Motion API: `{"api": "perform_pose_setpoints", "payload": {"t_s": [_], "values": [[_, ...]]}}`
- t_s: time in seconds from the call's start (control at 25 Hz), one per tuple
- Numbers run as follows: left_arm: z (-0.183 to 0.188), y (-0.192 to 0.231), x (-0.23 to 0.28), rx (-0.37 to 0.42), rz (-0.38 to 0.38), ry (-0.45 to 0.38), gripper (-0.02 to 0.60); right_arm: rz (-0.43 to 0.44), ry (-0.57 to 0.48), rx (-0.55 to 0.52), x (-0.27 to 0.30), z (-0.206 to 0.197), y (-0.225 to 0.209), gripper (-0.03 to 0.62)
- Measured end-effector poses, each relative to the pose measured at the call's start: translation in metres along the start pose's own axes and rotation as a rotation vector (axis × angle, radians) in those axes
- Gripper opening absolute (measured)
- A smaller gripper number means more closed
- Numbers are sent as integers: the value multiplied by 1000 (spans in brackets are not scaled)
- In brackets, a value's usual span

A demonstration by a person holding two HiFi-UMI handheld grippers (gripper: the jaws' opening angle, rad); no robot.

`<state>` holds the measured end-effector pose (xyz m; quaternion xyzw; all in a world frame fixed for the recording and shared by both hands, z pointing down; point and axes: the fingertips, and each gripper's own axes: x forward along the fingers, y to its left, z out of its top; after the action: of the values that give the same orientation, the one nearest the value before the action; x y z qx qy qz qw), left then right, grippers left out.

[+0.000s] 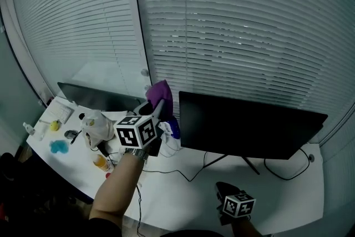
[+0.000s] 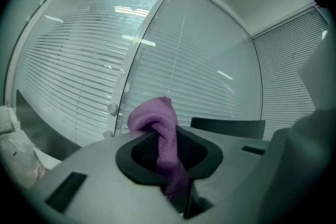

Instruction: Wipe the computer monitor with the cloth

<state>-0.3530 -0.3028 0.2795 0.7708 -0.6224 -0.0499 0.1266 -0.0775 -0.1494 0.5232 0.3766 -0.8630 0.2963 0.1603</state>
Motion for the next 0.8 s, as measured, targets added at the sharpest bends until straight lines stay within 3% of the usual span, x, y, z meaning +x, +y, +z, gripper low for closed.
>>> {"api": "perform_pose_setpoints", "payload": {"t_s": [0.2,0.48,0.8], "values": [[-9,11,-5,-3,-7,32,72,-16,-5,8,3,3,13,26],[-28,3,-30,106,-16,53,72,-31,-45,-9,-5,6,30,26],[-89,-42,-73,200,-79,111,73,-59,-97,-40,-28,15,40,26]]}}
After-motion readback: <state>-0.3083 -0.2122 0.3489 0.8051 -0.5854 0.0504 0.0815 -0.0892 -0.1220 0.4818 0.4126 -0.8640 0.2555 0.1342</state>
